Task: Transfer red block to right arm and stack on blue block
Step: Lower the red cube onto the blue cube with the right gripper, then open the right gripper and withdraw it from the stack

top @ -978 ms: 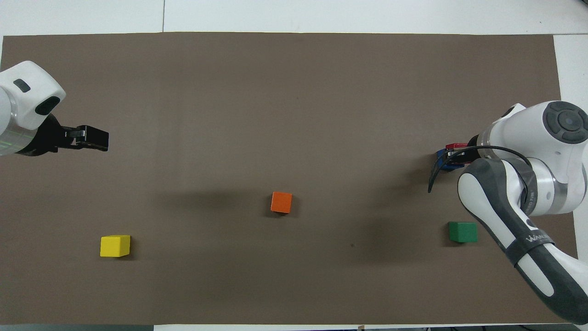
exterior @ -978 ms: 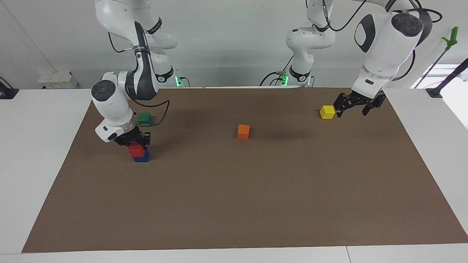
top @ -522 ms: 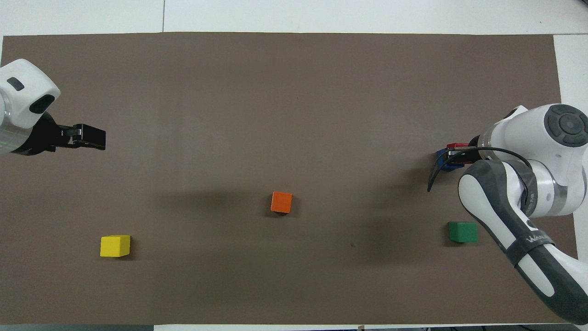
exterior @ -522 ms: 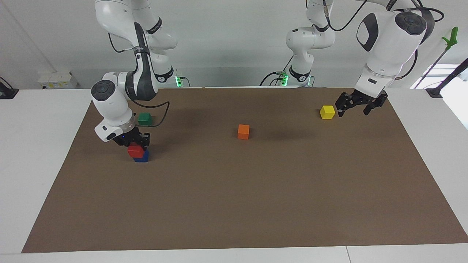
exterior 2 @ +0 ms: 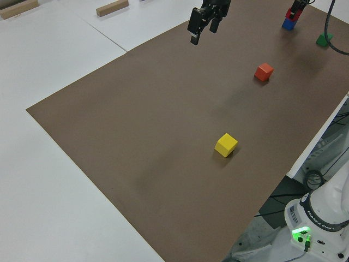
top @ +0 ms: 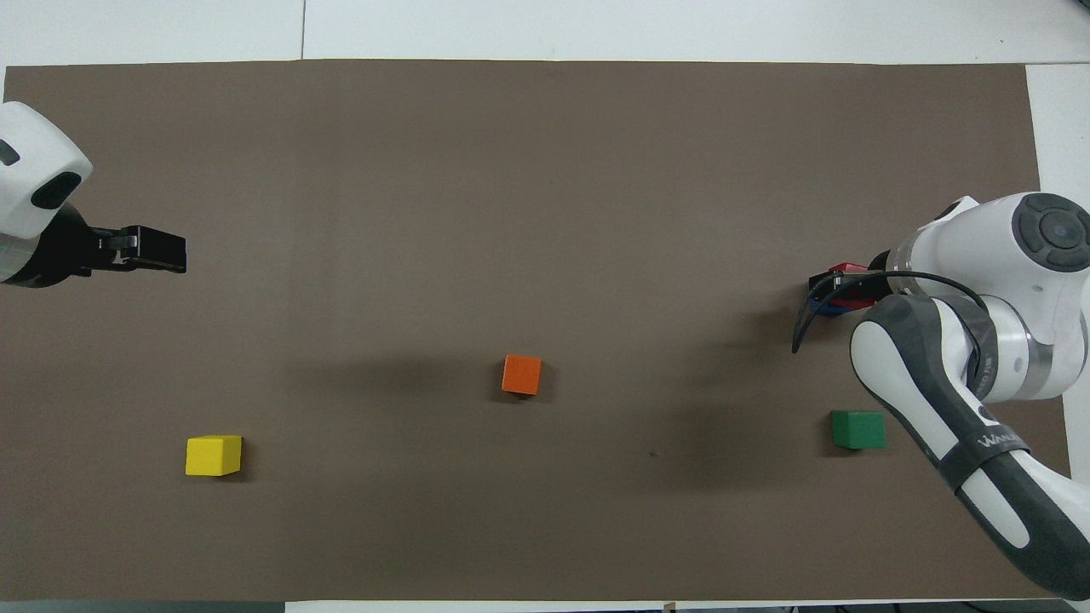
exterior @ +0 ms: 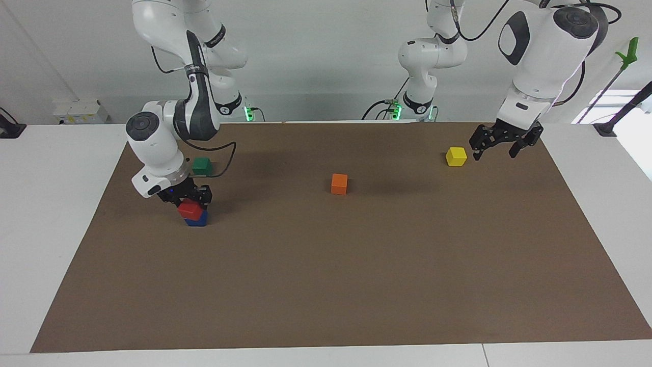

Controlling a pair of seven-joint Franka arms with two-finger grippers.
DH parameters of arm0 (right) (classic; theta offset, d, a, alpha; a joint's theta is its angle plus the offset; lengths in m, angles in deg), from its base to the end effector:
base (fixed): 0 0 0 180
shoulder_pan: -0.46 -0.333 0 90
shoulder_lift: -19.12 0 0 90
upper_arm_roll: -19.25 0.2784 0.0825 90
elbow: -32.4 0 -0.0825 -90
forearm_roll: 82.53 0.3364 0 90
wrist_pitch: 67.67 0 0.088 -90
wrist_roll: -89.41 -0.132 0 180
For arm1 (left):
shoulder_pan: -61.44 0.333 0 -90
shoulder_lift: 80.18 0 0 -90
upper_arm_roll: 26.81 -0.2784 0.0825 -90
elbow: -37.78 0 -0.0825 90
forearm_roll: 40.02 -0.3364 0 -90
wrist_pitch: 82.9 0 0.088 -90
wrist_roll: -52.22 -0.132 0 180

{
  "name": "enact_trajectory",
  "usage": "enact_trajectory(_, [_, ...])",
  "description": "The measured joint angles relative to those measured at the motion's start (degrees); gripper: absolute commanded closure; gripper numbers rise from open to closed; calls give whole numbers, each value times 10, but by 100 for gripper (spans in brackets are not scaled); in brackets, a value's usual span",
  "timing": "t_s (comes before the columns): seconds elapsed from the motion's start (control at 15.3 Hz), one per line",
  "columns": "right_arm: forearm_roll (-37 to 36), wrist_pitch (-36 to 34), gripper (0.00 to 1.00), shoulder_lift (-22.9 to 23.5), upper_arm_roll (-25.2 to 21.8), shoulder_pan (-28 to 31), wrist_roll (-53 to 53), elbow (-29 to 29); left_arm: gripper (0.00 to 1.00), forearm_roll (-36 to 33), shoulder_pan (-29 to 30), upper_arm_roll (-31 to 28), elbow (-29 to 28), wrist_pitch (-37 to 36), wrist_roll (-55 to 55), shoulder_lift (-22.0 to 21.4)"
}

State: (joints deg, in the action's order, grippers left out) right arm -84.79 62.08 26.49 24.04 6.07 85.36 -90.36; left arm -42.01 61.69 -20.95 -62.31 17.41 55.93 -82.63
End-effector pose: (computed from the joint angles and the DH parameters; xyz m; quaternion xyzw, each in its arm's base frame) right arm 0.5150 -0.0093 0.3124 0.9995 -0.0302 -0.0028 0.0098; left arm 0.5069 -0.0466 0.5239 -0.9994 0.0193 -0.0247 0.0174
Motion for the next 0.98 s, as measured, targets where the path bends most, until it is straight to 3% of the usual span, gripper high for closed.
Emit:
enact_trajectory(0.2, [0, -46, 0, -3, 0, 0, 5, 29, 0, 2, 0, 0, 0, 0, 0, 0])
enact_trajectory(0.65, [0, -211, 0, -57, -2, 1, 87, 175, 0, 29, 1, -1, 0, -1, 1, 0])
enact_trajectory(0.98, [21, -385, 0, -89, -3, 1, 92, 264, 0, 30, 1, -1, 0, -2, 1, -1])
